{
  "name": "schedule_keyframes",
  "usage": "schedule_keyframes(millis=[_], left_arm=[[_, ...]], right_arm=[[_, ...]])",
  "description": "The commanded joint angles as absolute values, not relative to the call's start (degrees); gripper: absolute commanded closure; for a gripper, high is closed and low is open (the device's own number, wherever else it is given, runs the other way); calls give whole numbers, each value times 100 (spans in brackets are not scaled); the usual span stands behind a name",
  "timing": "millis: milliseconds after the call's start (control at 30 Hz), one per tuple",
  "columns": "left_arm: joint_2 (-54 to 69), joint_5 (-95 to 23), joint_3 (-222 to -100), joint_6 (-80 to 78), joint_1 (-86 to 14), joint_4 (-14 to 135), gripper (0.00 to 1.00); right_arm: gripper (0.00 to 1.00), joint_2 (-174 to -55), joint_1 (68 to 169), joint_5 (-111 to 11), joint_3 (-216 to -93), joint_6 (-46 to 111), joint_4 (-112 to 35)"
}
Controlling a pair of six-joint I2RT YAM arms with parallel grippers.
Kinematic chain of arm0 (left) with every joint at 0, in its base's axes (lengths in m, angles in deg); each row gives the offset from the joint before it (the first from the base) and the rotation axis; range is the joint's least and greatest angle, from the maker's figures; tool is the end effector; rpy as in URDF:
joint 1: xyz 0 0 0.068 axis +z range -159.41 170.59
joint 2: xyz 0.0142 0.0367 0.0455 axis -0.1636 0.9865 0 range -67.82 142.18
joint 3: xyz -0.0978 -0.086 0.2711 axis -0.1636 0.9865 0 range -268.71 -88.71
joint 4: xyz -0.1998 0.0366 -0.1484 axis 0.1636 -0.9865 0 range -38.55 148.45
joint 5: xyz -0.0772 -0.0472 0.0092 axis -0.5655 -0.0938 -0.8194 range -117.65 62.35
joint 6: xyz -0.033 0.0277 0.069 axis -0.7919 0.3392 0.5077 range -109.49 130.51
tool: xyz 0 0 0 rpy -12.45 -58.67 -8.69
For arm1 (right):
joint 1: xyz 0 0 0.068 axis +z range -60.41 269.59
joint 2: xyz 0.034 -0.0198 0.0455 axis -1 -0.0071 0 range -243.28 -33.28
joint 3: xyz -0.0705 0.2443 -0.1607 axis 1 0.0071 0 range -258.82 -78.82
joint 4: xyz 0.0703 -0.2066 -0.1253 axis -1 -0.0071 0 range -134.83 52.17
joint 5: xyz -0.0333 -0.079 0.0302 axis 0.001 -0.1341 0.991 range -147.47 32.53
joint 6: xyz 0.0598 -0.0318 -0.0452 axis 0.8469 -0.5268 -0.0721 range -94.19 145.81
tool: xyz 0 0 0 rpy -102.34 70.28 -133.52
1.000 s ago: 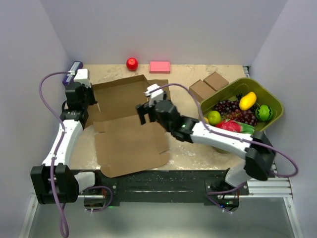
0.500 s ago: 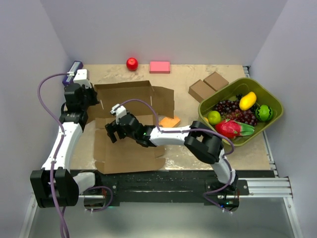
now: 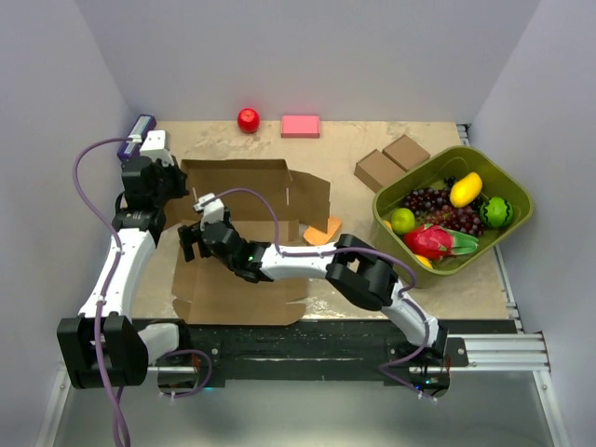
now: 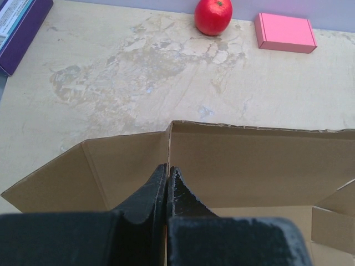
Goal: Fold the paper box
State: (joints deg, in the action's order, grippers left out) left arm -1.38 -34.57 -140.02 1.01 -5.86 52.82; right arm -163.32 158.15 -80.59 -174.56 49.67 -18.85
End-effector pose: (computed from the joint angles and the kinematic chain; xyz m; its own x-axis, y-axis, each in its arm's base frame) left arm 0.2796 0.0087 0.3276 -0.3572 -0.1864 -0.9152 -0.0083 0.9805 -0.1964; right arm 0.2341 0.5204 0.2185 -0.3786 0.0538 -0.9240 -0.6172 0.7292 0.2953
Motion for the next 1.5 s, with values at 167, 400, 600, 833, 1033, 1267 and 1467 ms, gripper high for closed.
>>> schedule_keyframes(millis=[167, 400, 600, 833, 1033, 1267, 1467], left_arm=[[-199, -3706, -14030, -100, -616, 5546, 100], [-190, -3785, -14021, -144, -625, 5555, 100], [-207, -3820, -14030, -162, -625, 5555, 100], [-207, -3820, -14021, -162, -625, 5555, 100], [-207, -3838, -14022, -153, -625, 5563, 100], [-207, -3767, -14021, -127, -634, 5546, 100], [-190, -3785, -14021, -127, -634, 5546, 100]], right_arm=[[8, -17029, 15841, -8621, -18462, 5033, -1892], [3, -17706, 15841, -8788, -19403, 4709, -2252], [4, -18295, 15841, -9034, -20308, 4637, -2912], [6, -18603, 15841, -9438, -20758, 4796, -3308], [13, -18261, 15745, -9483, -20231, 5006, -3098], [25, -17751, 15648, -9456, -19431, 5279, -2729], [27, -17382, 15542, -9254, -18833, 5569, -2491]])
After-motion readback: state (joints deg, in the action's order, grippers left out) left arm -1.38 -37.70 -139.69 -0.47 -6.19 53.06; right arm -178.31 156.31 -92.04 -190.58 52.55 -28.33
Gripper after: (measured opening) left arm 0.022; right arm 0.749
